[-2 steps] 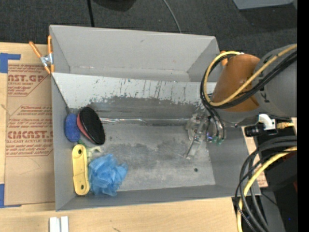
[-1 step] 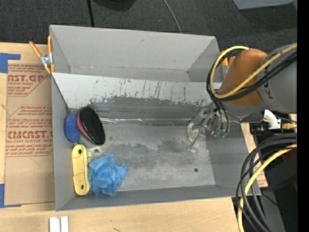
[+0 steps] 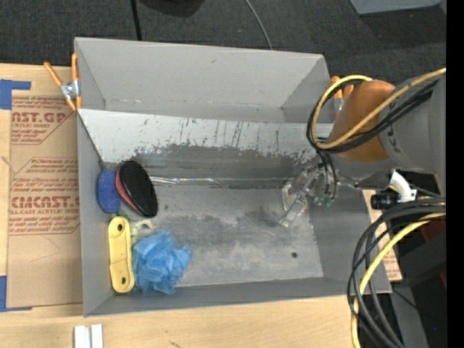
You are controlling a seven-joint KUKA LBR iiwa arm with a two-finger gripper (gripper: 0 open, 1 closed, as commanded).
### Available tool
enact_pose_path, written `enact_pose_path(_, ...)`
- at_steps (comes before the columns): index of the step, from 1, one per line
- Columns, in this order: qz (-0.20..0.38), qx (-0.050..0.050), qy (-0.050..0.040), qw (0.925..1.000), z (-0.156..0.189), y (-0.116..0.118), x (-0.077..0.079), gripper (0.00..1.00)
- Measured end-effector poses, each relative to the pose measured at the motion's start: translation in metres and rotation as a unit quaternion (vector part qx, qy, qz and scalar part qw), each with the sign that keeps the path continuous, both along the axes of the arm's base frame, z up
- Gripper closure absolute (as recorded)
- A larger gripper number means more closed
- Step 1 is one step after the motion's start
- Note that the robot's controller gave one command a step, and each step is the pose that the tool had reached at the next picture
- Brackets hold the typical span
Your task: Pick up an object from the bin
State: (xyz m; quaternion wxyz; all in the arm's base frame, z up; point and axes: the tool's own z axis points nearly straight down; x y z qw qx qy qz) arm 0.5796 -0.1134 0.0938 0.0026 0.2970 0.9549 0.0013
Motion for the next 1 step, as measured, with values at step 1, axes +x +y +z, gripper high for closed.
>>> enact_pose_path(1,-0.003,0.002,0.005,1.0,0.03,-0.0182,-0.034,0.0)
